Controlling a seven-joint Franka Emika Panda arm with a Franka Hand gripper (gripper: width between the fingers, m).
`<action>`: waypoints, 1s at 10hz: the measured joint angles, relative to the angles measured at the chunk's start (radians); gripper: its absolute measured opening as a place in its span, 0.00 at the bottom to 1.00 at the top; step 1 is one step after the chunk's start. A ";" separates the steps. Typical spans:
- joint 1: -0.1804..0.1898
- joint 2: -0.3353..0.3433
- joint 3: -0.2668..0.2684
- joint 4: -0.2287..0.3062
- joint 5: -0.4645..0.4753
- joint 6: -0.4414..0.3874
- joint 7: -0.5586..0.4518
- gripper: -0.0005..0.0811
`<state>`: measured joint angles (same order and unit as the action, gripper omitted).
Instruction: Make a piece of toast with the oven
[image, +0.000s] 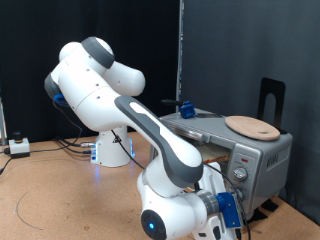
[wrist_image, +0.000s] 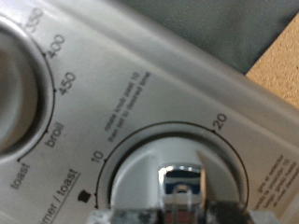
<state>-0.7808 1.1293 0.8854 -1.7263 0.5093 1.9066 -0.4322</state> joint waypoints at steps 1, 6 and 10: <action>-0.002 0.000 0.001 -0.002 0.001 0.003 -0.006 0.12; -0.002 0.000 0.001 -0.003 0.002 0.003 0.010 0.12; 0.003 -0.001 0.009 -0.015 0.006 0.001 0.036 0.34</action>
<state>-0.7778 1.1282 0.8945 -1.7414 0.5157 1.9075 -0.3966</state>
